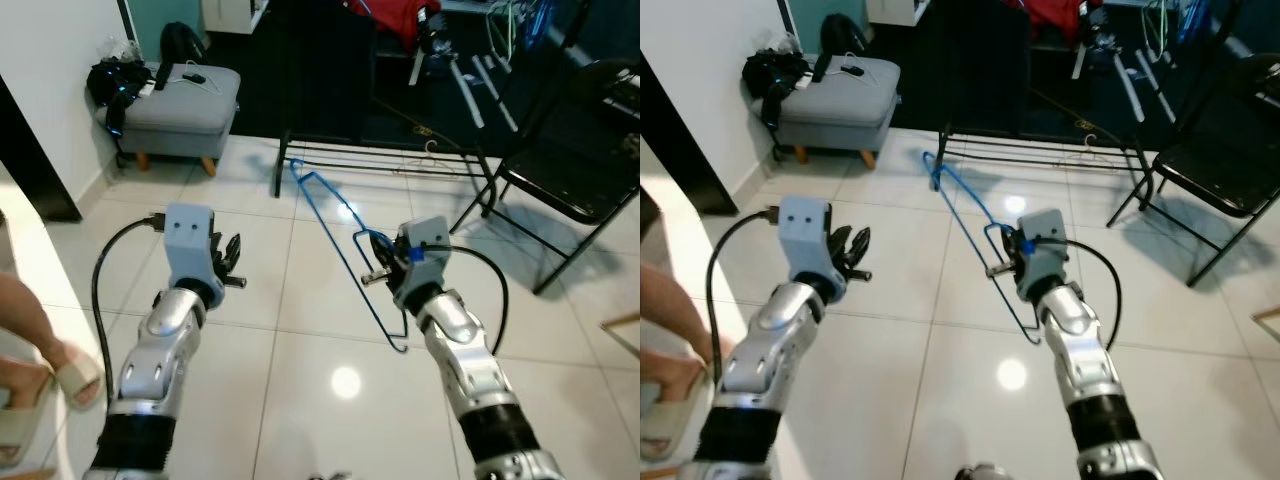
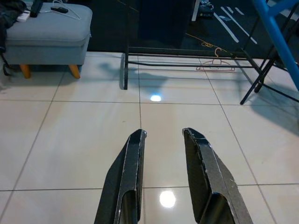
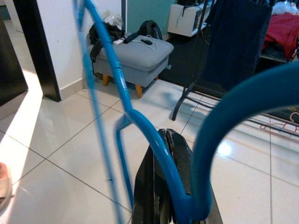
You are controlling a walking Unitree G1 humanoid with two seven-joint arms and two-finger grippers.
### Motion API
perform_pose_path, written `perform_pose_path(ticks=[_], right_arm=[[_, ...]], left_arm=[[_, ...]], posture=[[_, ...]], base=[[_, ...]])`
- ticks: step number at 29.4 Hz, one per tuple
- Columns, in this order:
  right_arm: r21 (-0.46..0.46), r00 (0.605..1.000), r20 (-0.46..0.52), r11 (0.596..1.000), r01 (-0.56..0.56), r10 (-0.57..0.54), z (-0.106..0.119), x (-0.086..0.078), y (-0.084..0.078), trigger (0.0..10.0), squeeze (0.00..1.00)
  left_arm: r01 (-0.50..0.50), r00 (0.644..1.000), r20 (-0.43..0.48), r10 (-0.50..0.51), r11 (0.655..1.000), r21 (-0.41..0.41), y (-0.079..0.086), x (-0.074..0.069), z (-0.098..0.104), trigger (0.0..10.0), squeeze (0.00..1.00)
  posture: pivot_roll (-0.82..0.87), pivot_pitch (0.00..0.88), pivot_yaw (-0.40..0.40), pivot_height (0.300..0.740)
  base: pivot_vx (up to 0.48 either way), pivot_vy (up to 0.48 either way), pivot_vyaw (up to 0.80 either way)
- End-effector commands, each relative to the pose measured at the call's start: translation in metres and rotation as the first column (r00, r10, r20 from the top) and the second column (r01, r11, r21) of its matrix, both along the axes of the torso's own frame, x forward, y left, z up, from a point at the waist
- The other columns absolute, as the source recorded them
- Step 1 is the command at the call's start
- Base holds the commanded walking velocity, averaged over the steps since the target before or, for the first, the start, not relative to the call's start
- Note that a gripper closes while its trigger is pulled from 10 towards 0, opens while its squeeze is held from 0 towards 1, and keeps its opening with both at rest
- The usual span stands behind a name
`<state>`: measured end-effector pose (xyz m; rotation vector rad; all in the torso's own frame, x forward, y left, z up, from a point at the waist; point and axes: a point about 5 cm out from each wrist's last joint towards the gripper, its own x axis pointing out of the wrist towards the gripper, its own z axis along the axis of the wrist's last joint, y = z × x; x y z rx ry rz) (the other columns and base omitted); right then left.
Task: Hang hanger
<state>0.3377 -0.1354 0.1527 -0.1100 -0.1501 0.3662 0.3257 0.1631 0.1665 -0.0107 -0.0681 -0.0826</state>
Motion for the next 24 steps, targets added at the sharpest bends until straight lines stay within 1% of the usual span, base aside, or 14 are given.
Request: perform_pose_path(ticks=[1,8,12,13,15,16,17,18,19,20,21,22,23,24], right_arm=[[0.002,1.000,-0.010,1.000,0.005,-0.005,-0.001,0.000,-0.002,10.0,0.00],[-0.008,0.998,-0.004,0.998,-0.062,0.062,0.004,0.000,0.001,10.0,0.00],[-0.045,0.996,-0.047,0.996,-0.074,0.071,0.001,0.003,-0.001,10.0,0.00],[-0.078,0.995,-0.074,0.994,-0.078,0.072,-0.001,0.006,-0.003,10.0,0.00],[-0.078,0.995,-0.074,0.994,-0.078,0.072,-0.001,0.006,-0.003,10.0,0.00],[-0.101,0.993,-0.091,0.991,-0.086,0.077,-0.002,0.008,-0.004,10.0,0.00],[-0.119,0.988,-0.116,0.986,-0.120,0.106,-0.005,0.008,-0.004,10.0,0.00],[-0.119,0.988,-0.116,0.986,-0.120,0.106,-0.005,0.008,-0.004,10.0,0.00],[-0.127,0.983,-0.132,0.981,-0.144,0.127,-0.006,0.008,-0.004,10.0,0.00],[-0.138,0.978,-0.144,0.975,-0.172,0.152,-0.007,0.007,-0.003,10.0,0.00],[-0.164,0.974,-0.147,0.967,-0.194,0.170,-0.007,0.007,-0.004,10.0,0.00],[-0.182,0.973,-0.146,0.962,-0.204,0.179,-0.007,0.007,-0.004,10.0,0.00],[-0.193,0.972,-0.146,0.958,-0.211,0.184,-0.007,0.007,-0.005,10.0,0.00],[-0.193,0.972,-0.146,0.958,-0.211,0.184,-0.007,0.007,-0.005,10.0,0.00]], left_arm=[[-0.003,1.000,-0.007,0.003,1.000,0.027,0.001,0.001,0.000,10.0,0.00],[0.007,1.000,0.005,-0.007,0.999,0.038,0.000,0.003,0.004,10.0,0.00],[0.015,1.000,0.008,-0.016,0.999,0.031,0.001,0.003,0.006,10.0,0.00],[0.014,1.000,0.017,-0.014,1.000,0.020,0.003,0.004,0.008,10.0,0.00],[0.014,1.000,0.017,-0.014,1.000,0.020,0.003,0.004,0.008,10.0,0.00],[0.015,1.000,0.026,-0.016,1.000,0.023,0.004,0.004,0.010,10.0,0.00],[0.022,0.998,0.059,-0.026,0.997,0.067,0.008,0.002,0.014,10.0,0.00],[0.022,0.998,0.059,-0.026,0.997,0.067,0.008,0.002,0.014,10.0,0.00],[0.027,0.996,0.082,-0.036,0.994,0.102,0.010,0.001,0.017,10.0,0.00],[0.048,0.990,0.126,-0.064,0.990,0.132,0.013,-0.001,0.023,10.0,0.00],[0.080,0.984,0.137,-0.111,0.973,0.217,0.016,-0.003,0.025,10.0,0.00],[0.102,0.981,0.135,-0.143,0.957,0.272,0.017,-0.004,0.025,10.0,0.00],[0.116,0.978,0.129,-0.162,0.944,0.307,0.017,-0.005,0.024,10.0,0.00],[0.116,0.978,0.129,-0.162,0.944,0.307,0.017,-0.005,0.024,10.0,0.00]], posture=[[-0.03,0.157,-0.076,0.740],[-0.03,0.156,-0.075,0.740],[-0.03,0.158,-0.075,0.740],[-0.03,0.155,-0.074,0.740],[-0.03,0.155,-0.074,0.740],[-0.03,0.164,-0.074,0.740],[-0.03,0.162,-0.080,0.740],[-0.03,0.162,-0.080,0.740],[-0.03,0.158,-0.083,0.740],[-0.03,0.170,-0.089,0.740],[-0.03,0.179,-0.091,0.740],[-0.03,0.179,-0.091,0.740],[-0.03,0.179,-0.091,0.740],[-0.03,0.179,-0.091,0.740]], base=[[0.000,0.000,0.00],[0.000,0.000,0.00],[0.000,0.000,0.00],[0.000,0.480,0.00],[0.000,0.480,0.00],[0.000,0.000,0.00],[0.000,0.000,0.00],[0.000,0.000,0.00],[0.000,0.000,0.00],[0.000,0.000,0.00],[0.000,0.000,0.00],[0.000,0.000,0.00],[0.000,0.000,0.00],[0.000,0.000,0.00]])
